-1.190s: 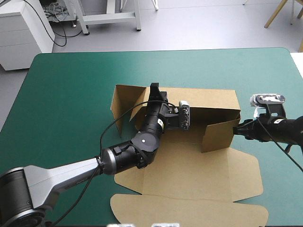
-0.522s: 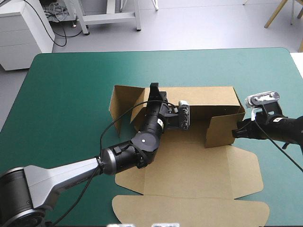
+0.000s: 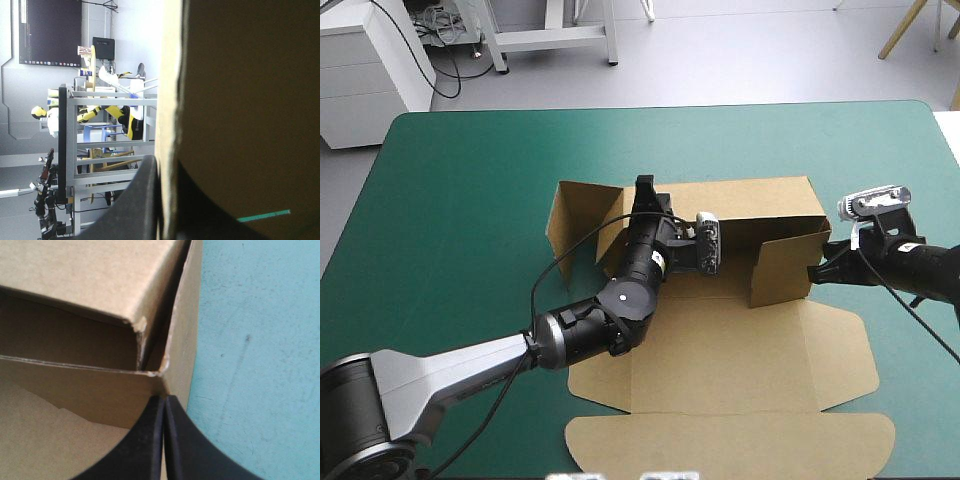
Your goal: Fold the box
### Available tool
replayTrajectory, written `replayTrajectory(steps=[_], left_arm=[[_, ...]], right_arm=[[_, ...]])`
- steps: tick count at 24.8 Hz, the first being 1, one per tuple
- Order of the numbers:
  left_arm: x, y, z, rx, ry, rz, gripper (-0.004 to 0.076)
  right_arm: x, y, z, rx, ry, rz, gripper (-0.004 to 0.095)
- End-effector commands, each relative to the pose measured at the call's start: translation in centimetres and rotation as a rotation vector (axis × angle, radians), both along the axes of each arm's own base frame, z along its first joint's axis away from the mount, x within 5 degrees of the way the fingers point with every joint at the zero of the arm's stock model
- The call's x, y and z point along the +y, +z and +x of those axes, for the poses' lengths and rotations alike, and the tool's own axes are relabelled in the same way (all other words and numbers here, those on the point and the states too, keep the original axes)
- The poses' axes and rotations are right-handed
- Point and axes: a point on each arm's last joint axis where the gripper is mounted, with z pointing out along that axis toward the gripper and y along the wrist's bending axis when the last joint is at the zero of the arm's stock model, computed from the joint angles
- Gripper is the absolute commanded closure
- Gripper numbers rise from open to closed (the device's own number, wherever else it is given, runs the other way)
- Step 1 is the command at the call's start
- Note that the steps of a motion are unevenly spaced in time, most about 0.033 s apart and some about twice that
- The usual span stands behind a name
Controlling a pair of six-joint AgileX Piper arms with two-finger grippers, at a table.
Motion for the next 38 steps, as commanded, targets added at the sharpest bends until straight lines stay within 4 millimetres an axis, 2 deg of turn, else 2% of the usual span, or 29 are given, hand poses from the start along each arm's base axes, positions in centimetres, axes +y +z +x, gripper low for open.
replayTrajectory(steps=[1,18,29,31,34,38], left_arm=[[0.49,2.48,-0.4,-0.049,0.003,-0.064,0.0734],[0.48,2.5,-0.4,-0.052,0.002,-0.062,0.073],[0.48,2.51,-0.39,-0.054,0.001,-0.061,0.0615],[0.48,2.51,-0.39,-0.054,0.001,-0.061,0.0575],[0.52,2.53,-0.34,-0.056,0.002,-0.06,0.0463],[0.42,2.88,-0.29,-0.104,-0.016,-0.041,0.0253]], right_arm=[[0.1,1.5,0.08,-0.088,-0.022,0.019,0.0927],[0.07,1.55,0.13,-0.077,-0.066,0.065,0.0927],[-0.43,1.66,0.38,-0.096,-0.134,0.058,0.0927],[-0.43,1.66,0.38,-0.096,-0.134,0.058,0.0927],[-0.44,1.61,0.42,-0.091,-0.142,0.067,0.0927],[-0.34,1.14,0.8,-0.061,-0.141,0.094,0.0927]])
